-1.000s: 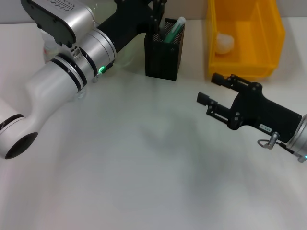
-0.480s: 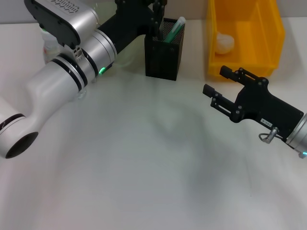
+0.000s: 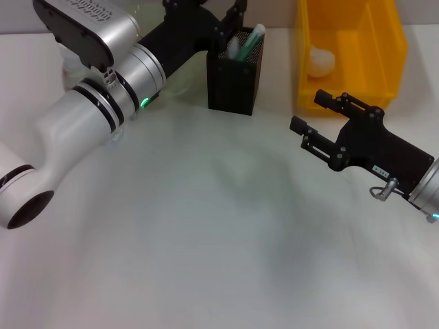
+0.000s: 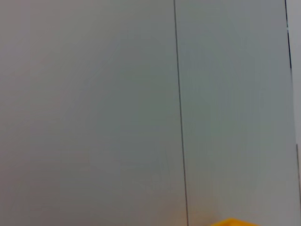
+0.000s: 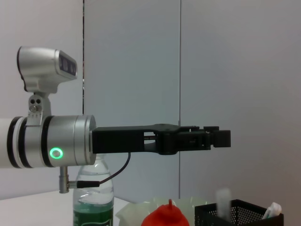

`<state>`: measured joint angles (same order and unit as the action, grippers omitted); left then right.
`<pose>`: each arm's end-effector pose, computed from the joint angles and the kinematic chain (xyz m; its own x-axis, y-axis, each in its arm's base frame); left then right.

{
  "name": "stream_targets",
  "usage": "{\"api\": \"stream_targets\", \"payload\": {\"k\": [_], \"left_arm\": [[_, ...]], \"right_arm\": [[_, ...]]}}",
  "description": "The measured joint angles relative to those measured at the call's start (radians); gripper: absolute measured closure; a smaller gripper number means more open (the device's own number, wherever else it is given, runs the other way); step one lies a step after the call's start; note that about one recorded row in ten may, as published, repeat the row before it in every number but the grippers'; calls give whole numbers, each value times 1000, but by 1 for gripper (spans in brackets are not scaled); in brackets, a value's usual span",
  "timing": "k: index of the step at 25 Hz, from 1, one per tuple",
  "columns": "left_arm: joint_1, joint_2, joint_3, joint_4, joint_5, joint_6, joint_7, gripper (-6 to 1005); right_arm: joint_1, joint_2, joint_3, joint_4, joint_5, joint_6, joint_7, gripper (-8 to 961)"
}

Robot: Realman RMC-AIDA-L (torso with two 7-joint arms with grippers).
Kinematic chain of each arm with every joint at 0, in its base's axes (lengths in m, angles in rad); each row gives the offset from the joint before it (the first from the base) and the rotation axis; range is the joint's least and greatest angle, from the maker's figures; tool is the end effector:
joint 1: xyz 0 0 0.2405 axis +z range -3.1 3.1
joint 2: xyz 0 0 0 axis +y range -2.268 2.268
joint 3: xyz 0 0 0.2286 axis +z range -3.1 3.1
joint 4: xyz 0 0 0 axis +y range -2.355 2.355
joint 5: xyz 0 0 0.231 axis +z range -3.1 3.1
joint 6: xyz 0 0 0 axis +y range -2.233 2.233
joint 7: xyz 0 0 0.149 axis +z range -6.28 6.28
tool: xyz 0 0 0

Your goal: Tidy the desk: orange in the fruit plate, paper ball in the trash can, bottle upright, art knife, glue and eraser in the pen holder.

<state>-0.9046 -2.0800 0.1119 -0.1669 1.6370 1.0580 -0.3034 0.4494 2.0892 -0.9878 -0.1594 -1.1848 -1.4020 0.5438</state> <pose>-0.1663 0.4093 -0.0802 0.7304 -0.0736 0.6791 0.4840 -0.6457 -0.5906 0.2754 0.3043 -0.0468 0.7261 0.0238 -0.6871 -0.4487 -0.7408 -0.4998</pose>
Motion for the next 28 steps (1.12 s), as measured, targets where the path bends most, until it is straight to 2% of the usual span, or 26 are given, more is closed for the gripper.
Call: {"api": "stream_targets", "payload": {"k": [6, 7, 8, 10, 11, 12, 14, 17, 19, 21, 22, 24, 28], "left_arm": [[24, 3, 11, 3, 7, 102, -68, 369], [48, 6, 19, 17, 43, 194, -123, 328], [48, 6, 19, 17, 43, 194, -123, 301], [124, 9, 22, 103, 208, 417, -308, 248], [136, 9, 22, 120, 236, 447, -342, 221], [178, 10, 22, 173, 317, 525, -426, 194], [196, 11, 23, 200, 351, 554, -459, 194], [269, 14, 55, 323, 493, 636, -558, 194], [278, 15, 75, 343, 503, 641, -569, 194], [303, 16, 137, 394, 518, 646, -595, 194], [326, 17, 197, 446, 520, 642, -628, 194], [343, 18, 239, 485, 520, 641, -658, 194], [362, 21, 283, 529, 520, 640, -687, 194]], "right_arm": [[0, 0, 23, 18, 63, -2, 11, 328], [1, -2, 25, 30, 109, -7, 45, 329], [1, -2, 25, 30, 109, -7, 45, 329], [5, -5, 20, 26, 118, -11, 105, 329], [6, -7, 17, 20, 112, -17, 135, 329], [6, -9, 14, 7, 89, -37, 167, 329], [5, -10, 13, -1, 69, -52, 172, 329], [1, -11, 12, -42, -61, -92, 193, 328], [3, -11, 12, -56, -98, -95, 210, 328], [8, -13, 12, -74, -157, -99, 240, 328], [16, -14, 12, -85, -210, -104, 259, 329], [21, -14, 12, -88, -250, -107, 265, 329], [24, -12, 12, -87, -292, -113, 292, 319]]}}
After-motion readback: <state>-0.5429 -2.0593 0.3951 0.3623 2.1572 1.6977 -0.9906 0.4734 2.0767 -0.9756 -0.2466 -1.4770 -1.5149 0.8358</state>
